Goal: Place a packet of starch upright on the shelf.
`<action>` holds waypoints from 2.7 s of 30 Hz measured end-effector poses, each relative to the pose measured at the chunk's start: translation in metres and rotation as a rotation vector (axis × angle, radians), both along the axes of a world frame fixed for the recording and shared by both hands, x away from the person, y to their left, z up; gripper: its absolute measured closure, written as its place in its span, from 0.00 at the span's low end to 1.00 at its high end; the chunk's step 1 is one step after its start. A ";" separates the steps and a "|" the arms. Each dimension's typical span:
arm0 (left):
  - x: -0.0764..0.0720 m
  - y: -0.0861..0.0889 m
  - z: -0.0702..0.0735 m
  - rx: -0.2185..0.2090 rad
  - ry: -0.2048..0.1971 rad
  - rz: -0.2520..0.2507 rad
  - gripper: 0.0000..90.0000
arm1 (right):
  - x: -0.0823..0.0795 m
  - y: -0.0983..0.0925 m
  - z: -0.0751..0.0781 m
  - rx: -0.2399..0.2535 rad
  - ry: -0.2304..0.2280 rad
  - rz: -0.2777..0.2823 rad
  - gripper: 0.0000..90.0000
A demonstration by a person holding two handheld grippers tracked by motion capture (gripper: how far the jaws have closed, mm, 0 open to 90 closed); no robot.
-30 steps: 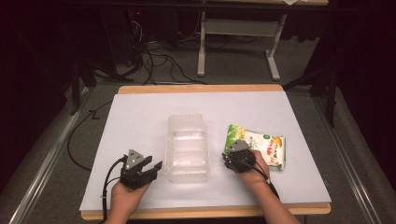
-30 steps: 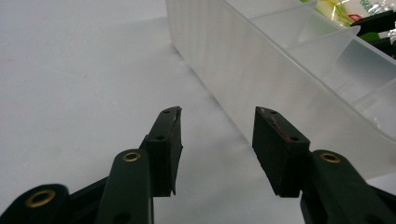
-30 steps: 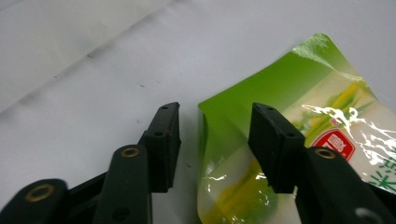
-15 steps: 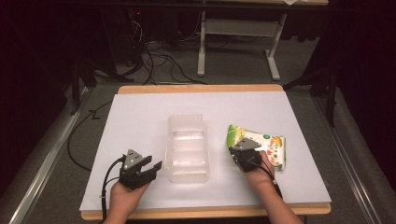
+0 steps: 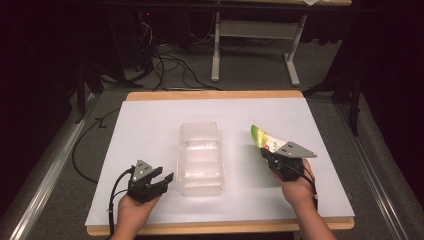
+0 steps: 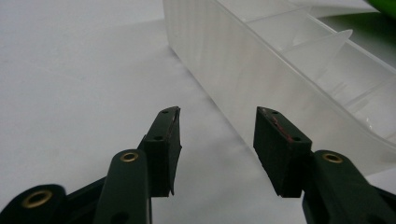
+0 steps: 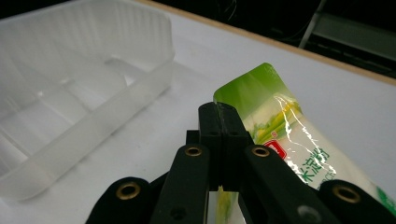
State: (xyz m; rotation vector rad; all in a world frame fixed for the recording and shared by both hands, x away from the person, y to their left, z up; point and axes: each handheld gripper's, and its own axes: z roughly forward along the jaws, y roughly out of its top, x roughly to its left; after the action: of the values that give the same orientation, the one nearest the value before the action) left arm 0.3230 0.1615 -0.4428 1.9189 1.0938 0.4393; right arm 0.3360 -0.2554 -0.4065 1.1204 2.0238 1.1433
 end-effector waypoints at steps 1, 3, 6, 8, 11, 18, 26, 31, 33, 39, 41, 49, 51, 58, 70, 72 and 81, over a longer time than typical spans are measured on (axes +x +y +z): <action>0.000 0.000 0.000 0.000 0.001 0.001 0.57 | -0.002 -0.004 0.004 0.014 -0.012 -0.002 1.00; 0.000 0.000 0.000 0.001 0.003 0.002 0.57 | -0.006 -0.011 0.012 0.036 -0.049 -0.002 1.00; 0.000 0.000 0.000 -0.005 0.004 0.007 0.57 | -0.010 -0.022 0.023 0.077 -0.088 -0.006 1.00; -0.001 0.001 0.000 -0.009 0.004 0.008 0.57 | -0.012 -0.028 0.030 0.107 -0.105 -0.015 1.00; -0.001 0.001 0.000 -0.011 0.005 0.006 0.57 | -0.012 -0.037 0.040 0.136 -0.144 -0.031 1.00; 0.000 0.004 0.000 -0.020 0.006 0.009 0.57 | -0.008 -0.042 0.061 0.191 -0.198 -0.029 1.00; 0.000 0.008 0.002 -0.032 0.000 0.011 0.57 | 0.009 -0.029 0.094 0.199 -0.252 -0.024 1.00; -0.001 0.008 0.002 -0.034 -0.002 0.006 0.57 | 0.004 -0.019 0.084 0.228 -0.254 0.004 1.00; -0.001 0.008 0.002 -0.032 -0.002 0.001 0.57 | -0.002 -0.012 0.071 0.215 -0.227 0.025 1.00; 0.000 0.005 0.001 -0.027 0.004 -0.007 0.57 | -0.029 -0.010 0.049 0.235 -0.217 0.093 1.00; 0.000 0.004 0.001 -0.022 0.003 -0.011 0.57 | -0.033 -0.013 0.045 0.237 -0.211 0.095 1.00; -0.002 0.002 0.002 -0.020 0.003 -0.023 0.57 | -0.030 -0.027 0.034 0.259 -0.175 0.062 1.00; -0.001 0.002 0.001 -0.021 0.003 -0.022 0.57 | -0.032 -0.023 0.036 0.255 -0.187 0.080 1.00; -0.002 0.001 0.001 -0.019 0.003 -0.034 0.57 | -0.045 0.018 0.046 0.233 -0.220 0.234 1.00; -0.003 0.000 0.001 -0.016 0.004 -0.046 0.57 | -0.060 0.044 0.043 0.205 -0.219 0.314 1.00; -0.003 -0.001 0.001 -0.016 0.004 -0.047 0.57 | -0.061 0.044 0.042 0.204 -0.220 0.318 1.00; -0.003 -0.001 0.001 -0.013 0.005 -0.051 0.57 | -0.064 0.052 0.038 0.137 -0.244 0.295 0.95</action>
State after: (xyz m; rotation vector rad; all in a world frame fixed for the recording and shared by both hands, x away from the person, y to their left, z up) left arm 0.3200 0.1604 -0.4418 1.9329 1.0457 0.3987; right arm 0.2717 -0.2031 -0.3682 0.7149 1.9830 1.5058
